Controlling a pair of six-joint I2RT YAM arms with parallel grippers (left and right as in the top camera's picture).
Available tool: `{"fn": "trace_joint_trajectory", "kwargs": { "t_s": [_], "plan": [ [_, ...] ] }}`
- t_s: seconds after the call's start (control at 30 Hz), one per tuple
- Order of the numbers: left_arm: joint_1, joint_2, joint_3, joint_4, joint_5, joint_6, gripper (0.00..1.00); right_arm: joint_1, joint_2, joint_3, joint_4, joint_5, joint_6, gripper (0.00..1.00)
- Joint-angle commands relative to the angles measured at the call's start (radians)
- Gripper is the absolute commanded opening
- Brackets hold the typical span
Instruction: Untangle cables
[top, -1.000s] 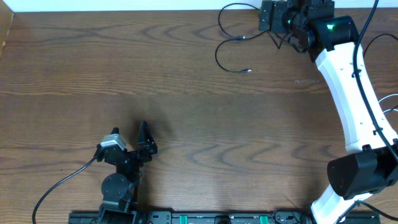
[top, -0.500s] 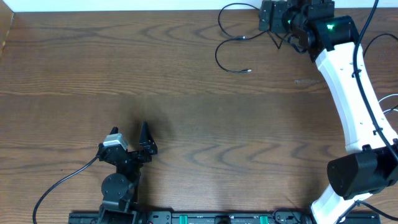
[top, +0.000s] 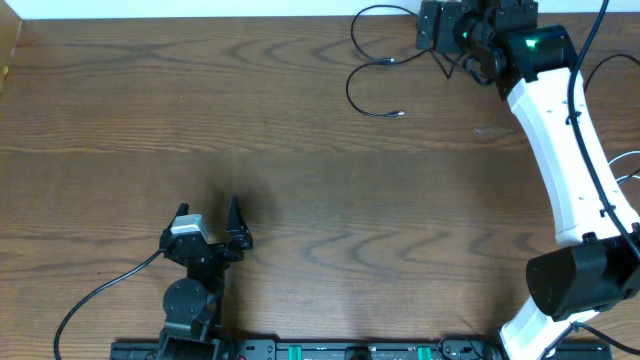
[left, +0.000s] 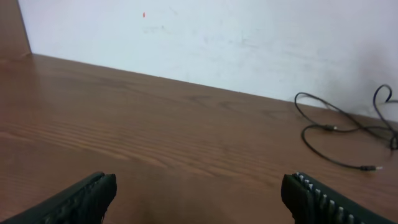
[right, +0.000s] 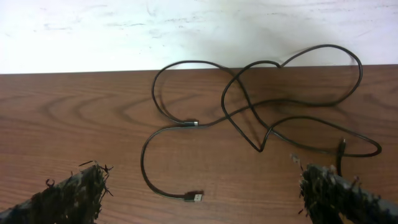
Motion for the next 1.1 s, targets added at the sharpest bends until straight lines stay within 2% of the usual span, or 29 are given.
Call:
{"fn": "trace_joint_trajectory", "kwargs": {
  "t_s": [0.0, 0.2, 0.3, 1.07],
  "plan": [
    [-0.003, -0.009, -0.014, -0.045, -0.003, 0.056, 0.89, 0.006, 0.010, -0.002, -0.002, 0.008, -0.006, 0.99],
    [-0.003, -0.009, -0.014, -0.045, -0.003, 0.056, 0.89, 0.006, 0.010, -0.002, -0.002, 0.008, -0.006, 0.99],
    [-0.003, -0.009, -0.014, -0.040, -0.047, 0.173, 0.90, 0.006, 0.010, -0.002, -0.002, 0.008, -0.006, 0.99],
    [0.047, -0.007, -0.014, -0.041, -0.047, 0.176, 0.90, 0.006, 0.010, -0.002, -0.002, 0.008, -0.006, 0.99]
  ]
}}
